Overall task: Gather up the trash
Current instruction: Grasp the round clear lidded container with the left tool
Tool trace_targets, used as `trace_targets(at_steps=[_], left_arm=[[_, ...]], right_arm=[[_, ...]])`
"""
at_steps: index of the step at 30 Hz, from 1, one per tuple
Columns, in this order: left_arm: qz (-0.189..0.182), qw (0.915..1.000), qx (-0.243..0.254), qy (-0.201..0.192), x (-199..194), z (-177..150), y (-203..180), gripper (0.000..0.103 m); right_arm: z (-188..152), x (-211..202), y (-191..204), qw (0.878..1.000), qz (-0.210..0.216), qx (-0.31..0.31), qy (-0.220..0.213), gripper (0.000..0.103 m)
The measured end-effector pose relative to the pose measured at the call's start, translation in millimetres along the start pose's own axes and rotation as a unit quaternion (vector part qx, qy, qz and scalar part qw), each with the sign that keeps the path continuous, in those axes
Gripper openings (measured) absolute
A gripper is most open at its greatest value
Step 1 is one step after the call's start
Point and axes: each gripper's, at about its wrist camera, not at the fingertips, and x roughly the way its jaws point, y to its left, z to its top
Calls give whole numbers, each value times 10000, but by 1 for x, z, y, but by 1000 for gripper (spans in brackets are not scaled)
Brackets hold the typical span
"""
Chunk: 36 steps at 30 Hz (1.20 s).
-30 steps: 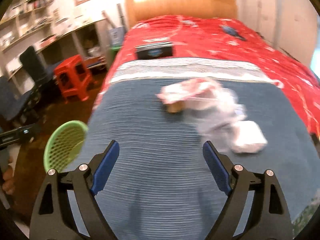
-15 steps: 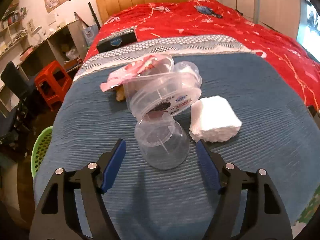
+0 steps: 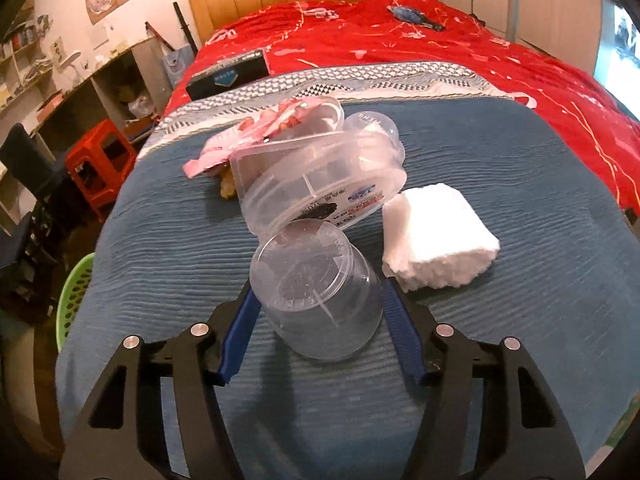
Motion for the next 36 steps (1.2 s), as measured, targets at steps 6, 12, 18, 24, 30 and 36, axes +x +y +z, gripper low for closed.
trace_targets(at_steps=[6,12,18,24,30,36], left_arm=[[-367,9983,446,-41,7,4,-41,91],[-898,9936,658,201,23,4,-83,91],[-1421,9856,829,401,37,5,-131,94],[-1903,9746,955,698,62,9,-177,95],[-2225,9673,695,998,94,19,-199,95],[-2295,9650,476,1178,117,29,-209,95]], right_arm=[[-9,-33,-11,9998,27,-14,-180,62],[-20,-64,-32,9993,-83,97,-359,62],[-31,-82,-55,9981,-211,325,-469,62],[-38,-93,-77,9968,-278,501,-563,62],[-44,-95,-93,9956,-272,698,-562,62],[-48,-90,-100,9953,-226,784,-522,62]])
